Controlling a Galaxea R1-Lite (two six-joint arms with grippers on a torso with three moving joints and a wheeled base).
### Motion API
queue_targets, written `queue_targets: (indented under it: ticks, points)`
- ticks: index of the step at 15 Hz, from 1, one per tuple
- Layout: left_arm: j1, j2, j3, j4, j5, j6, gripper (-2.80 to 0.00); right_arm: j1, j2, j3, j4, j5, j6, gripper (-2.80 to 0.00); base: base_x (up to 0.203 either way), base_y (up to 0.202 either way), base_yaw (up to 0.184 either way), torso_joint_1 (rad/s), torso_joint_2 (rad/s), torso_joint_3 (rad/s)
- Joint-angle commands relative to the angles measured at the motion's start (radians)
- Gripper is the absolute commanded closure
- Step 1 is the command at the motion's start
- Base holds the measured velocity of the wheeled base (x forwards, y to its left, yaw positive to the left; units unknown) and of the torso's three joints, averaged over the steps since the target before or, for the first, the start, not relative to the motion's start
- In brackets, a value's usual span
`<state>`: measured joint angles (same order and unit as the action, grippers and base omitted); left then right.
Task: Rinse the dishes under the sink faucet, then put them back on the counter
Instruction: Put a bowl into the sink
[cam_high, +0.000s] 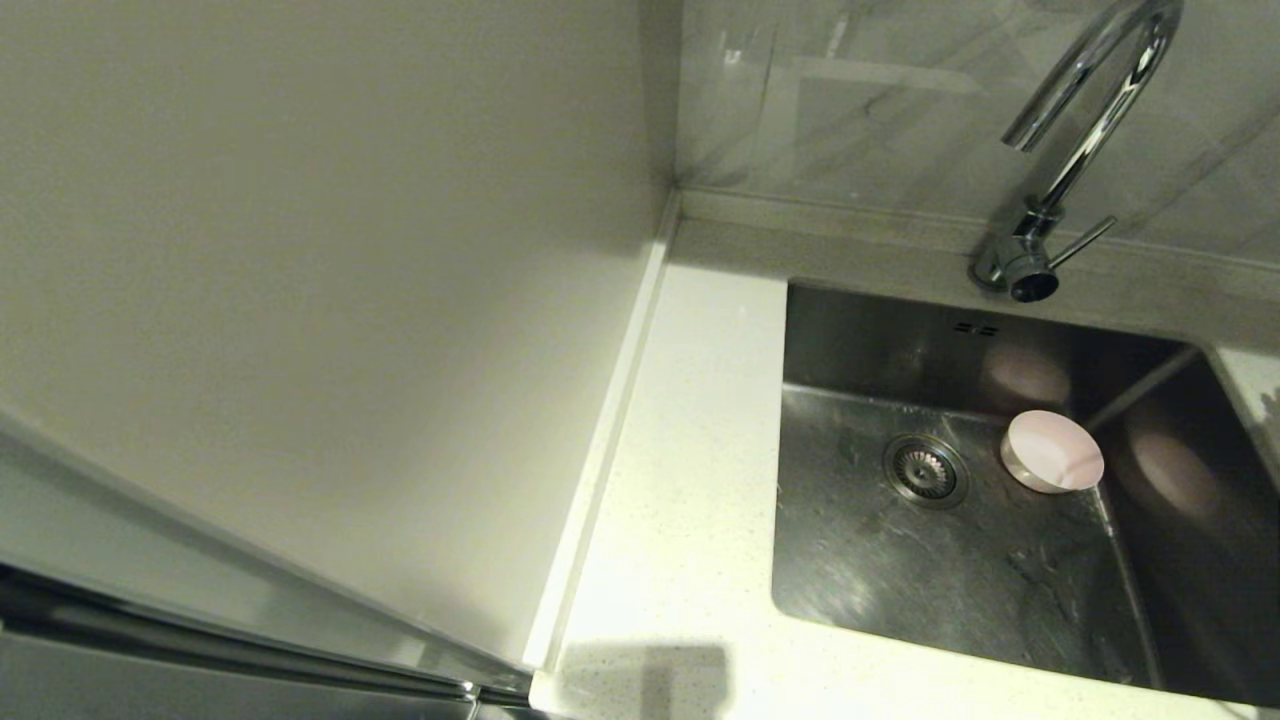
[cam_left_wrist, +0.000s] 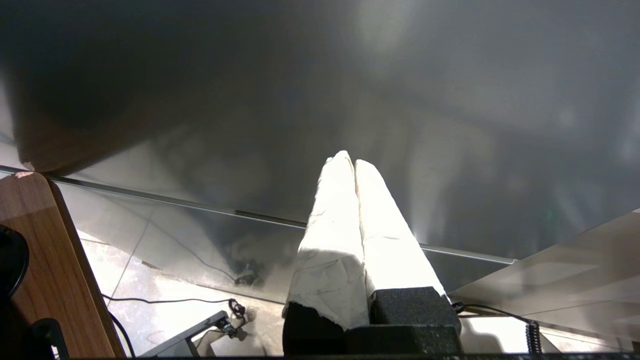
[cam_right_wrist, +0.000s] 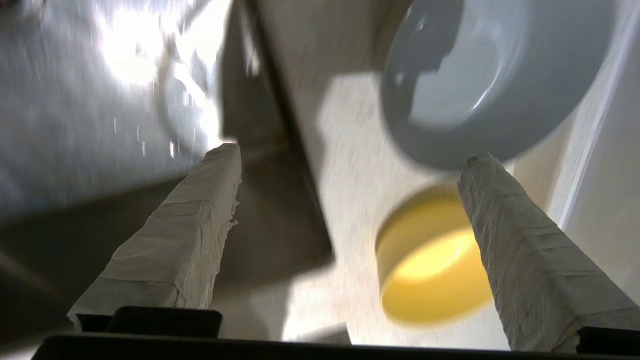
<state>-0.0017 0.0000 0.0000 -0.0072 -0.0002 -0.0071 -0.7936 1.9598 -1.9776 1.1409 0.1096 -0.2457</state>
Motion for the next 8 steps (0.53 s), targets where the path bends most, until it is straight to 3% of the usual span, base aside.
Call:
queue_targets:
  ticks: [1, 4, 8]
  points:
    - [0.0, 0.0, 0.003, 0.0, 0.0, -0.001, 0.0, 0.001, -0.041, -0.007, 0.089, -0.003, -0.03, -2.8, 0.0, 0.0, 0.0, 0.0, 0.0, 0.0]
    - [0.0, 0.0, 0.003, 0.0, 0.0, -0.001, 0.0, 0.006, -0.021, -0.01, 0.084, -0.088, -0.028, -2.8, 0.0, 0.0, 0.0, 0.0, 0.0, 0.0]
    - [0.0, 0.0, 0.003, 0.0, 0.0, -0.001, 0.0, 0.063, -0.005, 0.007, 0.094, -0.177, 0.205, -2.8, 0.0, 0.0, 0.0, 0.0, 0.0, 0.0]
